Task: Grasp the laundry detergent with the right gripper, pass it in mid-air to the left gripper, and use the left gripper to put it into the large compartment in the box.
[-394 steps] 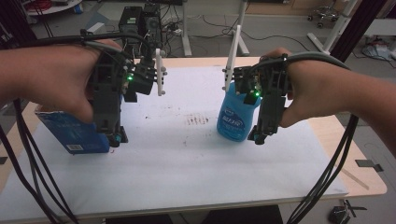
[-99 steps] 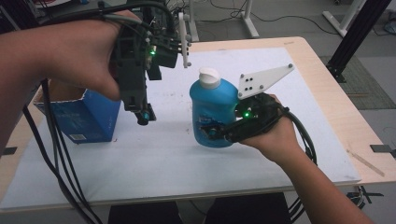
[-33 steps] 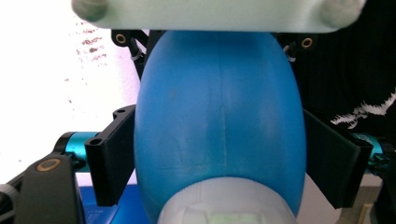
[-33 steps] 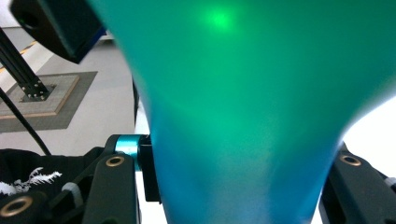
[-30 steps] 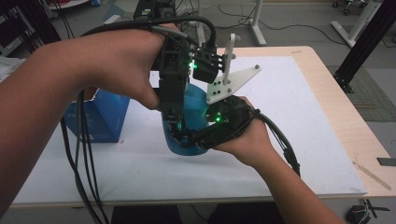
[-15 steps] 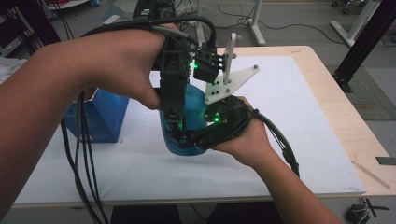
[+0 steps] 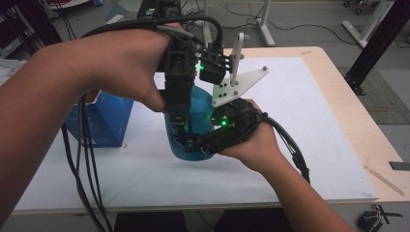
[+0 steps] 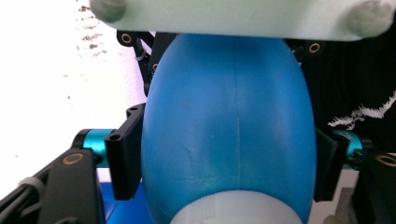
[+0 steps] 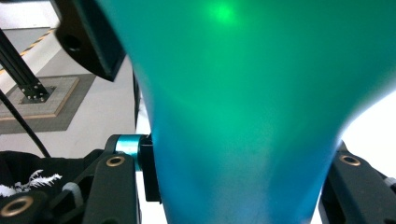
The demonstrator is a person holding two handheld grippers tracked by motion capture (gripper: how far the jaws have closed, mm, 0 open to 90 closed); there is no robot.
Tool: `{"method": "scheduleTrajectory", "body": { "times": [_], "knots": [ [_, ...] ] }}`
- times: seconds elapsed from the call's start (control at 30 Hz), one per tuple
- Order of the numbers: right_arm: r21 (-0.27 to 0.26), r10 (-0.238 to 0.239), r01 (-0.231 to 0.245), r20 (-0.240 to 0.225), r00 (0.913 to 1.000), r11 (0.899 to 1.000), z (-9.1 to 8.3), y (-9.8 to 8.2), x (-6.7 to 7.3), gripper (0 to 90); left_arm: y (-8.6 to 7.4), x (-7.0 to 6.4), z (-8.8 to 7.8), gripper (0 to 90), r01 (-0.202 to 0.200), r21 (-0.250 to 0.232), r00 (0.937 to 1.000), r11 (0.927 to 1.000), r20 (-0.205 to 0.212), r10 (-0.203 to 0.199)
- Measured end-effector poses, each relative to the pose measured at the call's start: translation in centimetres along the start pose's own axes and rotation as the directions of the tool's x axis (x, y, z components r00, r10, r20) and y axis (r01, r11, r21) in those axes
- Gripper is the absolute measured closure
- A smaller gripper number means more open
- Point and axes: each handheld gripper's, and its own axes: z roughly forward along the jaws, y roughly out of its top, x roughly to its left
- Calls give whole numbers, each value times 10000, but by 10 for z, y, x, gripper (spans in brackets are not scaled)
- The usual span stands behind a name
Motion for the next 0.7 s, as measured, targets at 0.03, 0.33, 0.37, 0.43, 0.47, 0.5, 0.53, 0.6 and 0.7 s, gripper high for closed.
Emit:
{"method": "scheduleTrajectory", "body": {
  "times": [0.03,0.33,0.37,0.43,0.47,0.5,0.53,0.6,0.7],
  "knots": [
    [-2,0,0,5,10000,10000,0,0,0,447,0,0,0,301,-4,6,10000,10000,-7,4],
    [-83,-43,43,-17,10000,10000,0,0,0,447,1,1,-3,387,136,100,9998,9999,137,-137],
    [-100,-43,43,-10,10000,9999,0,0,0,448,1,1,-3,388,152,177,9998,9997,119,-154],
    [-146,-39,39,-45,10000,9999,-1,1,0,447,2,0,-5,389,159,143,9998,9998,94,-160],
    [-190,-35,34,-56,10000,9998,-1,1,0,444,2,0,-5,389,162,137,9998,9998,90,-164],
    [-190,-35,34,-56,10000,9998,-1,1,0,444,2,0,-5,390,162,137,9998,9998,90,-164],
    [-229,-33,31,-64,10000,9997,-1,1,0,440,2,0,-6,390,194,142,9998,9997,99,-195],
    [-329,-142,138,-113,9998,9994,-3,2,0,426,3,0,-8,391,271,73,9995,9996,156,-272],
    [-514,-239,230,-181,9995,9984,-6,3,0,361,4,0,-7,391,220,179,9996,9996,198,-224]
  ]
}}
